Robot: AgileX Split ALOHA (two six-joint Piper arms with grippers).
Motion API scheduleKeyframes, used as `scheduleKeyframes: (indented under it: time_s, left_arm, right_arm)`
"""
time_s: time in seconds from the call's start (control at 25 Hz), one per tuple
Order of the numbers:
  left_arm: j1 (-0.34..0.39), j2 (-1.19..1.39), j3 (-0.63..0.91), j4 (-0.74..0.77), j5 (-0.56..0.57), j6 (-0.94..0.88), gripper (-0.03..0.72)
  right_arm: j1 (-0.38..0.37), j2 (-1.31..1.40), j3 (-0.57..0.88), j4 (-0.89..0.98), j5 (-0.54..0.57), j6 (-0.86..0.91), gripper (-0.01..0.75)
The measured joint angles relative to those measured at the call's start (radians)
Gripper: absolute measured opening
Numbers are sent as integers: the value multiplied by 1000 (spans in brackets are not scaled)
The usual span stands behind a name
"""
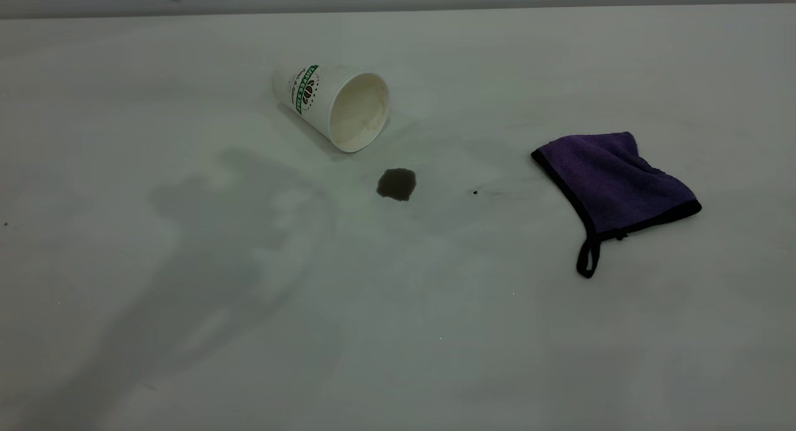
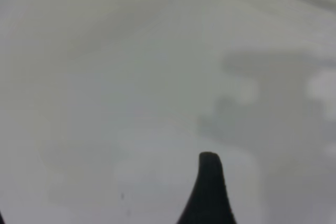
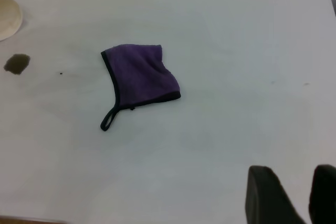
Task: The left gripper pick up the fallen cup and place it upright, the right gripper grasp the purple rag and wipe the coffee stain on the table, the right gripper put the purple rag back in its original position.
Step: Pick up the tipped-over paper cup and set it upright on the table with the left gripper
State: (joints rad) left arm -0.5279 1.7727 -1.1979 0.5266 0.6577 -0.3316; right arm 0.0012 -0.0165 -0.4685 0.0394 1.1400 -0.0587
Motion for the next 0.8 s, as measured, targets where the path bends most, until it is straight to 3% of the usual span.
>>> scheduleKeyframes:
  time_s: [0.36,0.52,0.8]
  left_arm:
    - [-190,375,-200,313,13,-296,666]
    - [-222,502,-294,442,18,-400,650]
    - [-224,683,-446,519,47,-429,641]
  right_arm:
    - [0,0,0,0,0,0,238]
    - [0,0,0,0,0,0,238]
    - [0,0,0,0,0,0,238]
